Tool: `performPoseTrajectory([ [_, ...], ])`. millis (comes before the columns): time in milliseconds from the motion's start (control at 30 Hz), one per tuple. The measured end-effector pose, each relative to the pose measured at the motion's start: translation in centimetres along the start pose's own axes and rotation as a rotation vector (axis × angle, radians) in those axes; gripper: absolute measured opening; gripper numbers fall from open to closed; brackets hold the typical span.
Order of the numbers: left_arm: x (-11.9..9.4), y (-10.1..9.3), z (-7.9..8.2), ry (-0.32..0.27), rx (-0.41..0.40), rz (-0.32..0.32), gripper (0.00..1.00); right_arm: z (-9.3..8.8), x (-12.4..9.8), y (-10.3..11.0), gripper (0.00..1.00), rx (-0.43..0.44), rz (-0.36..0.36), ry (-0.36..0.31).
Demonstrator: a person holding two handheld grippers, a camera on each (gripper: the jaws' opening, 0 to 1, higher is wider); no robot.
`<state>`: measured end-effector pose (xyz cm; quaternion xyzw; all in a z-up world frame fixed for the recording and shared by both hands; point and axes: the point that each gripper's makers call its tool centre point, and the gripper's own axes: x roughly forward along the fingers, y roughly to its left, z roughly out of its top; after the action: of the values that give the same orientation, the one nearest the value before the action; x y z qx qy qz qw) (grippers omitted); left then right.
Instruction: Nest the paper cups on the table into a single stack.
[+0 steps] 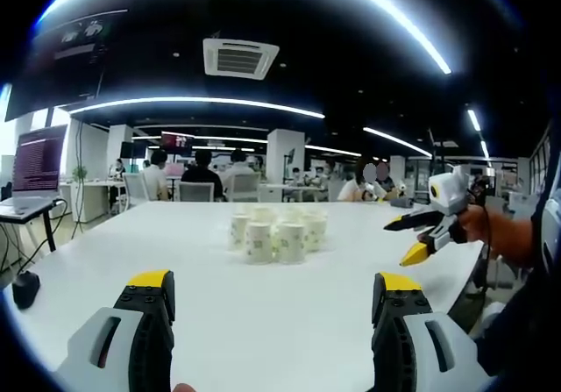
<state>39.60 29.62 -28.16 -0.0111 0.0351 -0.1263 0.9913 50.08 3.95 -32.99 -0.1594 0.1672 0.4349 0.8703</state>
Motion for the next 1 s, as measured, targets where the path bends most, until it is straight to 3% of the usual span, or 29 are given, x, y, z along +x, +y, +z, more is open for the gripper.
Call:
performPoseTrajectory([
  [1000, 0.5, 0.6, -1.1, 0.045, 0.004, 0.011, 0.99, -0.8, 0.5, -0.2, 0.99, 0.017, 0.008, 0.009],
])
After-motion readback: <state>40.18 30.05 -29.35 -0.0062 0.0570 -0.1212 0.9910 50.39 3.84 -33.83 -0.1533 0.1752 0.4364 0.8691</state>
